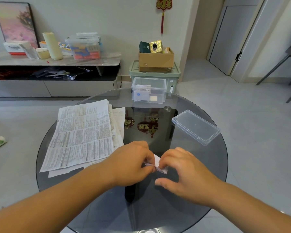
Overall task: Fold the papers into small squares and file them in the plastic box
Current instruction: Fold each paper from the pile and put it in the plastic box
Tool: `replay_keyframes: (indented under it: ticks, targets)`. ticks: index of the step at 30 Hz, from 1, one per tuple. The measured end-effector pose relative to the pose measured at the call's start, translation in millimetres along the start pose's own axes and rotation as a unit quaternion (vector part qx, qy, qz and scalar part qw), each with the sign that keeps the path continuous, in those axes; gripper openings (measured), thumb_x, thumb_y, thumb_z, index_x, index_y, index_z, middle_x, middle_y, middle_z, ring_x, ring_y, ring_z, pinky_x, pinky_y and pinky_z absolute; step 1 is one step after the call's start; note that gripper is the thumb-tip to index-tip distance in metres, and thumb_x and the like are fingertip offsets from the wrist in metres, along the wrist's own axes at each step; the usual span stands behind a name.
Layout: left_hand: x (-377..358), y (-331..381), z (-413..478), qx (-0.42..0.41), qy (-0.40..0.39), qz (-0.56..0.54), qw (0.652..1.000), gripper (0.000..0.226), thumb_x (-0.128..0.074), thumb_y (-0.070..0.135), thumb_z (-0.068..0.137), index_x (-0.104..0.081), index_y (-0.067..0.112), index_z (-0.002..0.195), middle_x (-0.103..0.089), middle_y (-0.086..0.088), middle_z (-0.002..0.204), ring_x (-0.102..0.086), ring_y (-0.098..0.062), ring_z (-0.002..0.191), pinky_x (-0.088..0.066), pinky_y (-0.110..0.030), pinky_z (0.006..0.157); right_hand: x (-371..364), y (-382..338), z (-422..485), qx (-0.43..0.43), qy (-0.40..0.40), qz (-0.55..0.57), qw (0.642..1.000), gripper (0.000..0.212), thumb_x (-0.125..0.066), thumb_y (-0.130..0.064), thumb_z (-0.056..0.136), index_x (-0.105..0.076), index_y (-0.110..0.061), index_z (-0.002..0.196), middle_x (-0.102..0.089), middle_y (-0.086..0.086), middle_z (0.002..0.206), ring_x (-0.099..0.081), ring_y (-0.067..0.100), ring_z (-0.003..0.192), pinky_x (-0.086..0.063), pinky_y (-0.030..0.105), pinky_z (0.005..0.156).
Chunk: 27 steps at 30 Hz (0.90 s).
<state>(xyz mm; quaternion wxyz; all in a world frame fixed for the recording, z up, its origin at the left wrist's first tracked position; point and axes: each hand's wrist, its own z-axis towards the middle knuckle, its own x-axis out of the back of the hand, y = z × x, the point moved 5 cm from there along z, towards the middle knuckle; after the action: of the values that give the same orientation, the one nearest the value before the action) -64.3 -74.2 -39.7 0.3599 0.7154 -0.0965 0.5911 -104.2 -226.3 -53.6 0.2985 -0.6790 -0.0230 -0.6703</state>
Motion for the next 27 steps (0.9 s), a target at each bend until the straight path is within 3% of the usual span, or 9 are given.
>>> replay_keyframes:
  ticks: [3,8,15,19,22,27]
  targets:
    - [-4.7,0.4,2.3,0.017,-0.013,-0.042,0.999,0.016,-0.062,0.047,0.095,-0.069,0.036,0.086,-0.053,0.011,0.095,-0.056,-0.008,0.085,-0.049,-0.021,0.073,1.7,6.6,1.3,-0.042,0.007,0.029,0.999,0.050,-0.037,-0.071,0.089,-0.069,-0.034,0.100,-0.048,-0.020,0.101,-0.044,0.004,0.101,-0.040,0.019,0.078]
    - [-9.3,0.1,12.5,0.054,-0.026,-0.028,0.998,0.020,-0.070,0.049,0.088,-0.066,0.029,0.087,-0.064,0.006,0.087,-0.061,-0.010,0.077,-0.051,-0.027,0.069,5.6,16.7,8.1,-0.109,-0.006,0.033,0.993,0.017,-0.057,-0.054,0.093,-0.057,-0.038,0.087,-0.050,-0.015,0.092,-0.046,0.005,0.093,-0.035,0.028,0.084]
    - [-8.1,-3.1,27.0,0.090,-0.025,-0.014,0.996,0.026,-0.068,0.050,0.088,-0.060,0.025,0.092,-0.061,0.006,0.082,-0.057,-0.010,0.074,-0.048,-0.028,0.068,10.7,24.7,24.0,-0.156,-0.066,0.011,0.986,0.035,-0.054,-0.051,0.096,-0.068,-0.023,0.081,-0.056,-0.003,0.088,-0.047,0.013,0.091,-0.033,0.037,0.093]
    - [-8.7,-4.1,29.5,0.100,-0.006,-0.022,0.995,0.039,-0.071,0.052,0.086,-0.054,0.028,0.111,-0.055,0.012,0.084,-0.056,-0.009,0.078,-0.055,-0.034,0.079,10.4,22.2,30.9,-0.145,-0.086,-0.036,0.985,0.031,-0.053,-0.049,0.095,-0.055,-0.026,0.074,-0.049,-0.007,0.083,-0.045,0.017,0.090,-0.034,0.038,0.094]
    - [-6.1,-3.4,32.5,0.093,-0.013,-0.030,0.995,0.037,-0.074,0.049,0.085,-0.059,0.029,0.112,-0.051,0.015,0.078,-0.053,-0.006,0.072,-0.054,-0.031,0.079,11.0,20.5,30.3,-0.132,-0.090,-0.028,0.987,0.020,-0.054,-0.047,0.095,-0.045,-0.034,0.083,-0.050,-0.009,0.090,-0.045,0.017,0.094,-0.035,0.037,0.092]
    - [-6.6,-4.7,34.9,0.100,-0.021,-0.050,0.994,0.030,-0.078,0.046,0.082,-0.061,0.027,0.098,-0.055,0.013,0.077,-0.054,-0.007,0.070,-0.053,-0.029,0.074,13.9,27.0,28.9,-0.137,-0.093,0.046,0.985,0.018,-0.064,-0.042,0.091,-0.052,-0.039,0.104,-0.057,-0.011,0.093,-0.049,0.012,0.096,-0.039,0.038,0.094]
